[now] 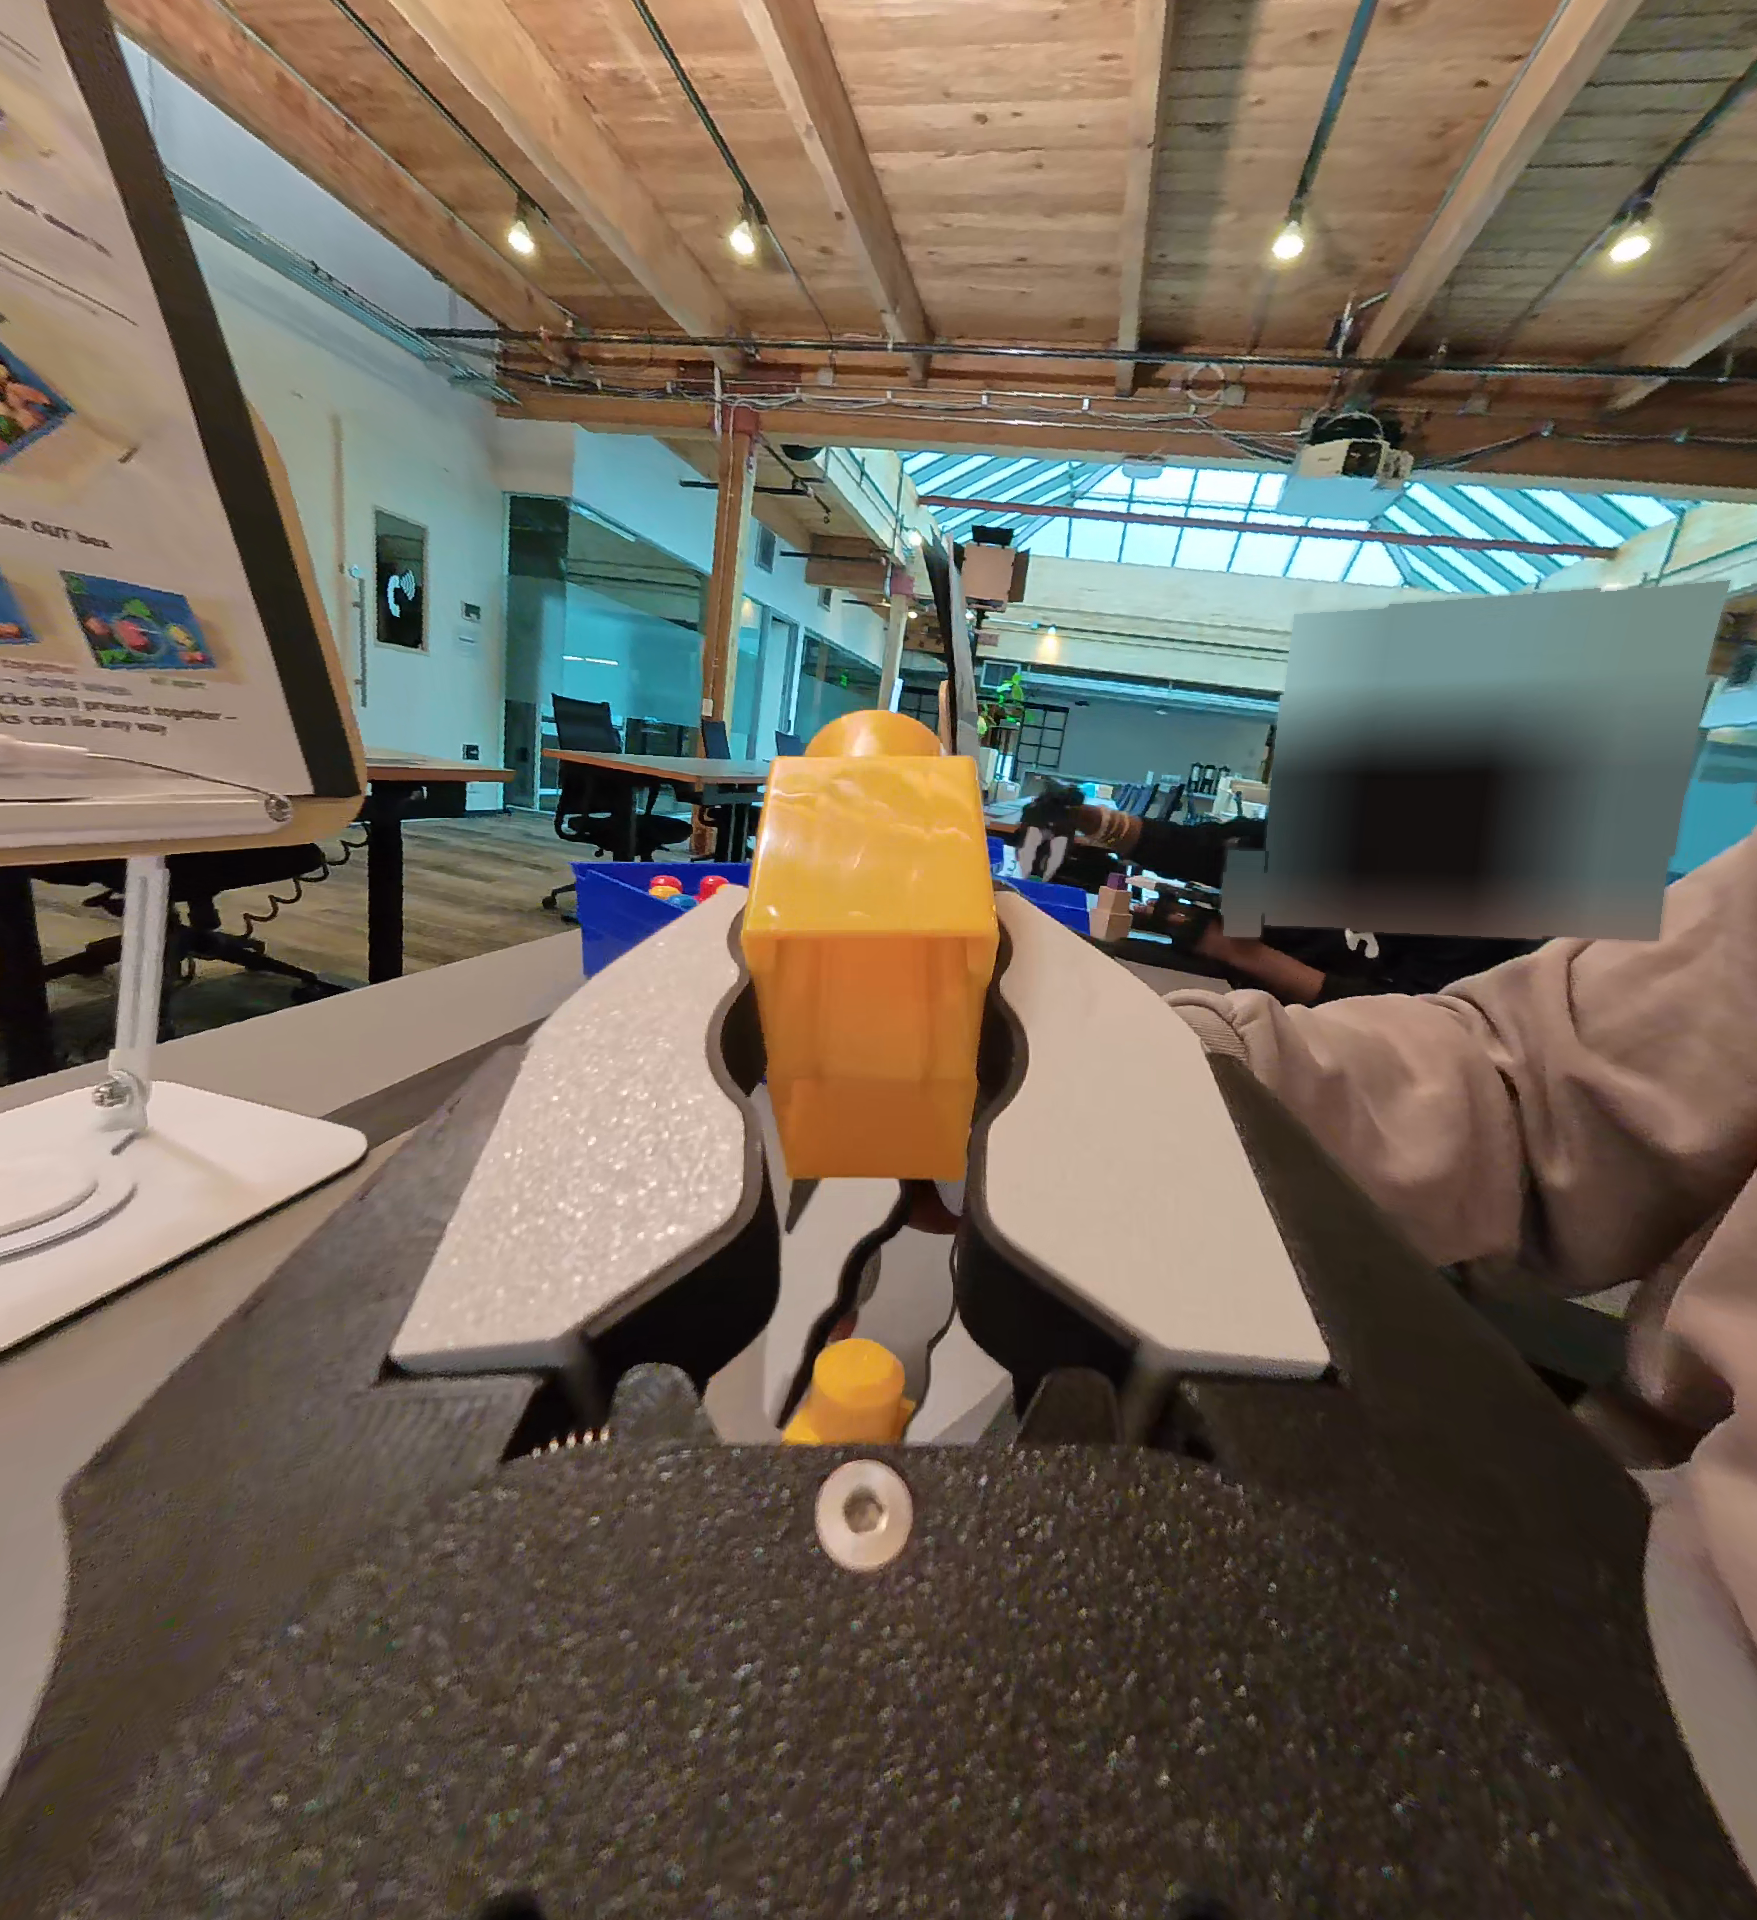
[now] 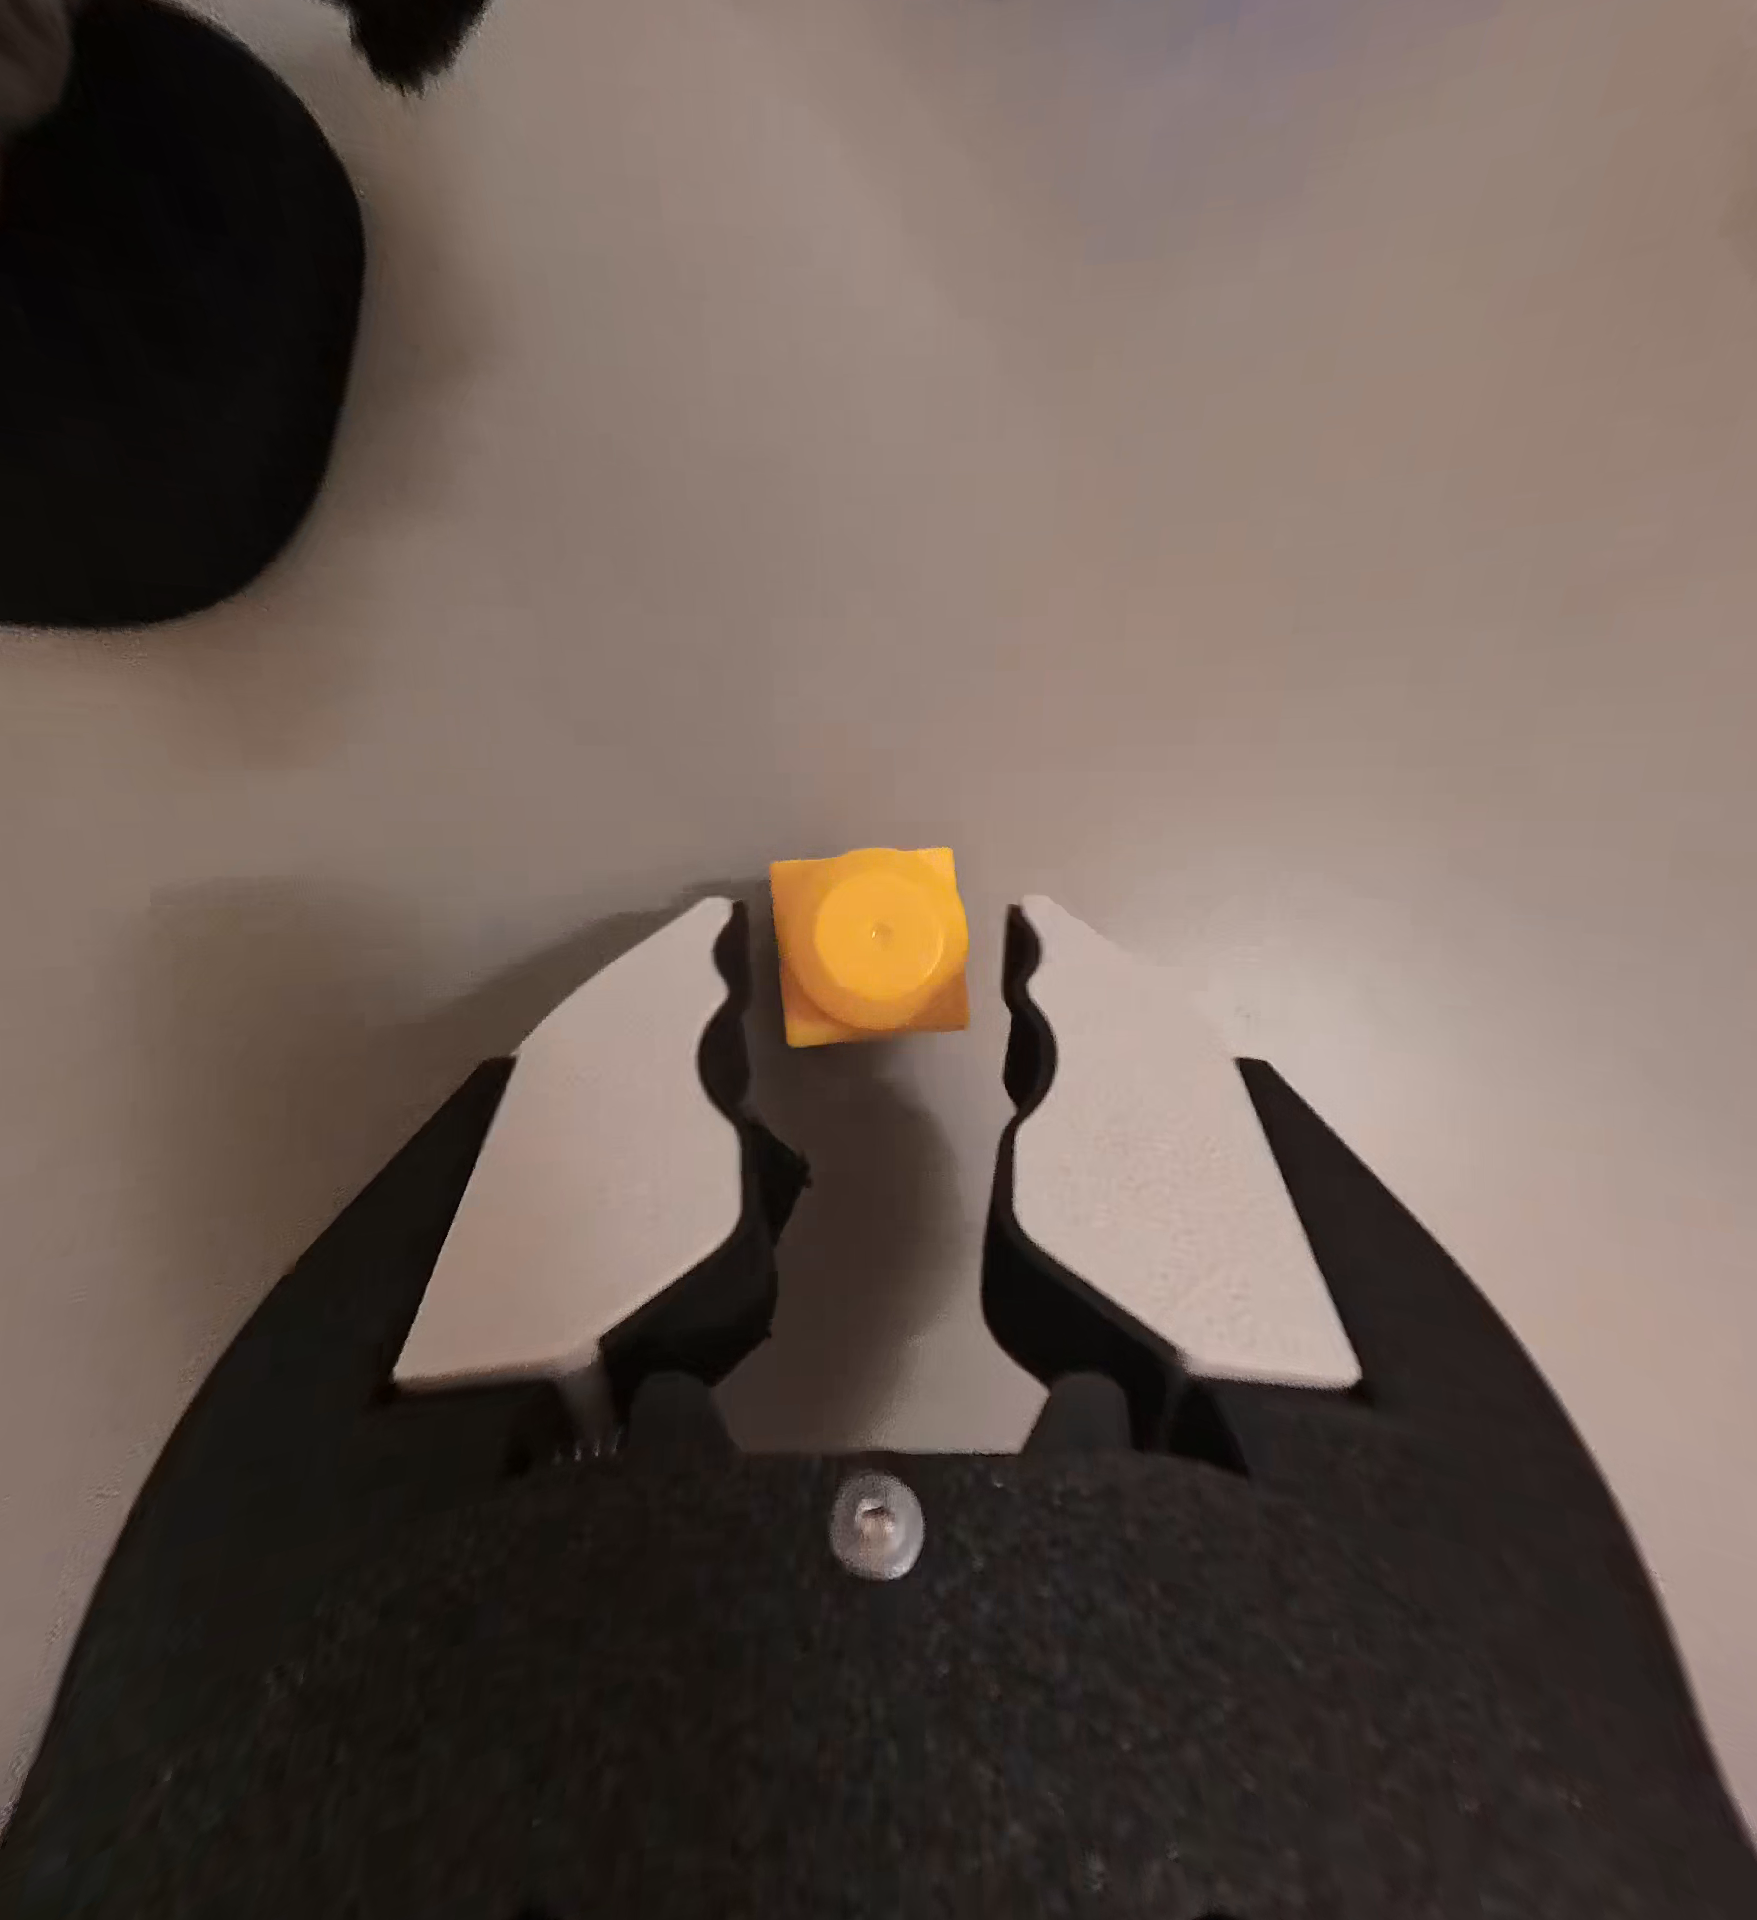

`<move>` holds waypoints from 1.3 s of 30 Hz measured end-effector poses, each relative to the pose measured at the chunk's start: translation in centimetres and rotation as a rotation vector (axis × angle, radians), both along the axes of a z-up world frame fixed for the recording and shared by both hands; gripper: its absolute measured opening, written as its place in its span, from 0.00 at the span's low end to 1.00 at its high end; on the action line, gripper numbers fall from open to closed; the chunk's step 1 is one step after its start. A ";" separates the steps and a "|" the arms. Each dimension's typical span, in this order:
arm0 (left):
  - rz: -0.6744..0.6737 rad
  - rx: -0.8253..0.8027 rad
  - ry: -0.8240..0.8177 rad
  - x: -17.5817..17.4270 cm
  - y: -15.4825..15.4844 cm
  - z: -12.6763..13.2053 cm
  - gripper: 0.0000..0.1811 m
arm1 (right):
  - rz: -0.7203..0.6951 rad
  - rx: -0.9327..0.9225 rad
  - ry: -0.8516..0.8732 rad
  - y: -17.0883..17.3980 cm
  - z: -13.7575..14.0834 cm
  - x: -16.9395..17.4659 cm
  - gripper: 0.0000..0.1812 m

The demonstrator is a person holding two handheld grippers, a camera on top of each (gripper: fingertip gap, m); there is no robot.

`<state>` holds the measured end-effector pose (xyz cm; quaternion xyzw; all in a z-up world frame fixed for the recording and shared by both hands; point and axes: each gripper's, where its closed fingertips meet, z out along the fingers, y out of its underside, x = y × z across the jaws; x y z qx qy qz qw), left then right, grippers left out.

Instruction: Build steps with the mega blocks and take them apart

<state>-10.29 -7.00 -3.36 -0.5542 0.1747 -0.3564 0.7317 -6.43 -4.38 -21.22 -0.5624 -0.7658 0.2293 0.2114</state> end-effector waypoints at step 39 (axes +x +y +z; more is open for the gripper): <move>-0.187 -0.077 0.060 6.7 -0.3 -2.1 0.21 | 0.090 -0.547 0.810 -1.9 18.7 2.9 0.19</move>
